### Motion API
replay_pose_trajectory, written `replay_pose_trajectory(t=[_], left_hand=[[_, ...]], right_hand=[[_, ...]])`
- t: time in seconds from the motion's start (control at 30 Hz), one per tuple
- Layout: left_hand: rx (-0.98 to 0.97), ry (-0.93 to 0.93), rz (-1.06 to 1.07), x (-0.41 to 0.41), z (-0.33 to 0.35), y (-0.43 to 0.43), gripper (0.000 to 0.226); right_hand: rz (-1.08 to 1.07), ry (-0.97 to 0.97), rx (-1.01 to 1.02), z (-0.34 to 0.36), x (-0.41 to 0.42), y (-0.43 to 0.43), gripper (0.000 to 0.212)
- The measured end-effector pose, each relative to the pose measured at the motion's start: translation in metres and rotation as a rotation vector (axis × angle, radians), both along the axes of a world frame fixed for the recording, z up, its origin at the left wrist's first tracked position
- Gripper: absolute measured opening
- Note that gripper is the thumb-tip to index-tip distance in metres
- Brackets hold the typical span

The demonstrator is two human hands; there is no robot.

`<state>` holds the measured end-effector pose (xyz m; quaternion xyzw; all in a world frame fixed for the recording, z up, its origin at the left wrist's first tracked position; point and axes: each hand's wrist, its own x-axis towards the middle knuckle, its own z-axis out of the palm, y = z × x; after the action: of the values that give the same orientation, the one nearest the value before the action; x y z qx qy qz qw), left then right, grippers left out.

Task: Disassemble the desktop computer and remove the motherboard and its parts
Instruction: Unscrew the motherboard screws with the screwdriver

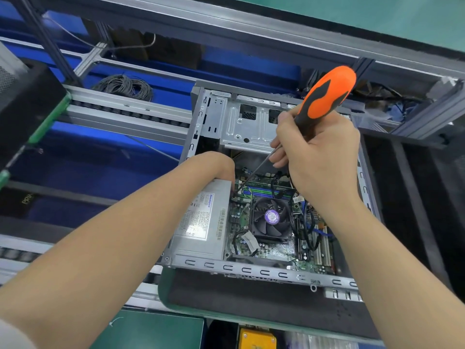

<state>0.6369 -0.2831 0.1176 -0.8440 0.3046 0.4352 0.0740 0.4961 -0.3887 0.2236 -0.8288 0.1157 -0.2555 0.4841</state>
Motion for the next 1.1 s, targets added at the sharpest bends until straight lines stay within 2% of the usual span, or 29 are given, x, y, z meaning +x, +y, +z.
replay_pose_trajectory(t=[0.4, 1.1], left_hand=[[-0.12, -0.007, 0.034, -0.0045, 0.0066, 0.0015, 0.038], [-0.129, 0.013, 0.028, -0.0056, 0.0069, 0.0015, 0.034]], right_hand=[[-0.012, -0.012, -0.009, 0.0004, 0.0016, -0.0022, 0.028], [-0.006, 0.006, -0.022, 0.0014, 0.0032, -0.0017, 0.03]])
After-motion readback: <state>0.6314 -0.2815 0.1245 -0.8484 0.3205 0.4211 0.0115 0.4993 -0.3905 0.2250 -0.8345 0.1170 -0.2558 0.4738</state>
